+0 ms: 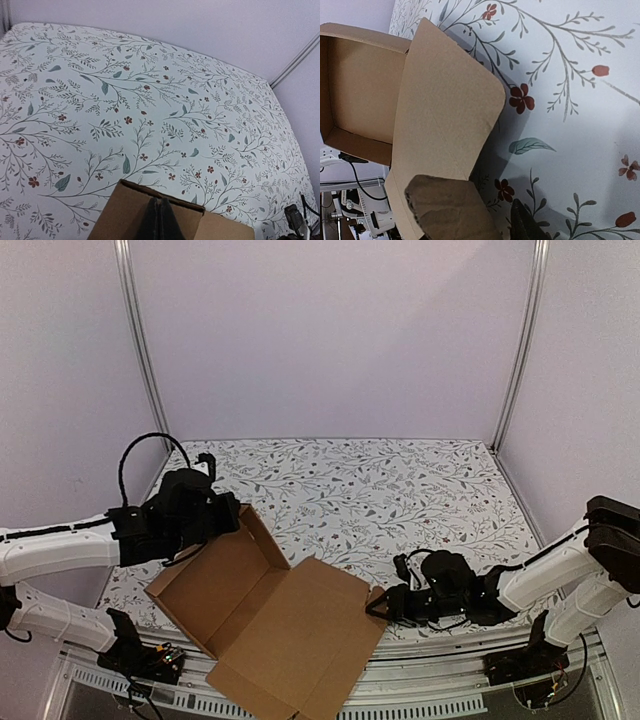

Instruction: Fold the paper box

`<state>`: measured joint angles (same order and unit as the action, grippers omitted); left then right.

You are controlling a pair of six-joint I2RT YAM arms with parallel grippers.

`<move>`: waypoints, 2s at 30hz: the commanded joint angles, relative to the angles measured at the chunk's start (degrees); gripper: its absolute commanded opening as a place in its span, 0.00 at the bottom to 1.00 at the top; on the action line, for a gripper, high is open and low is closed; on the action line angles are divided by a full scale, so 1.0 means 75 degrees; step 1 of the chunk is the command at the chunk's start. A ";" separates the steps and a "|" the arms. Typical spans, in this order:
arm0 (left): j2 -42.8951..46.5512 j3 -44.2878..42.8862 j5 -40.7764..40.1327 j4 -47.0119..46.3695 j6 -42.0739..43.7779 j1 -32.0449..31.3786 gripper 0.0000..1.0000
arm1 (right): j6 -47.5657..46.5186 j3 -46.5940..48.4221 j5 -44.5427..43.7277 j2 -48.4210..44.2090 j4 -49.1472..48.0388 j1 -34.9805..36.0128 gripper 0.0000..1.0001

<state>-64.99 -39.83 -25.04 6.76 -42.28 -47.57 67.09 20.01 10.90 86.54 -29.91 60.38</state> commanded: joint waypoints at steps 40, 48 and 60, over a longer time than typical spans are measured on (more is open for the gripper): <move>0.2541 -0.0800 0.0093 0.2972 0.1678 0.0062 0.26 | -0.9328 0.9189 -0.3219 -0.1172 1.2083 -0.0035 0.00; 0.2612 -0.0941 0.0180 0.2995 0.1801 0.0062 0.28 | -1.0925 1.1920 -0.3620 0.0027 1.3243 -0.0027 0.00; 0.2962 -0.0855 0.0057 0.3168 0.1898 0.0062 0.29 | -1.3604 1.2931 -0.4382 0.0447 1.2914 0.0043 0.00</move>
<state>-43.62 -45.71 -24.47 28.60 -29.02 -47.33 -25.56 114.06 -18.17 89.23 67.68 60.36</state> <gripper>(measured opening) 0.288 0.006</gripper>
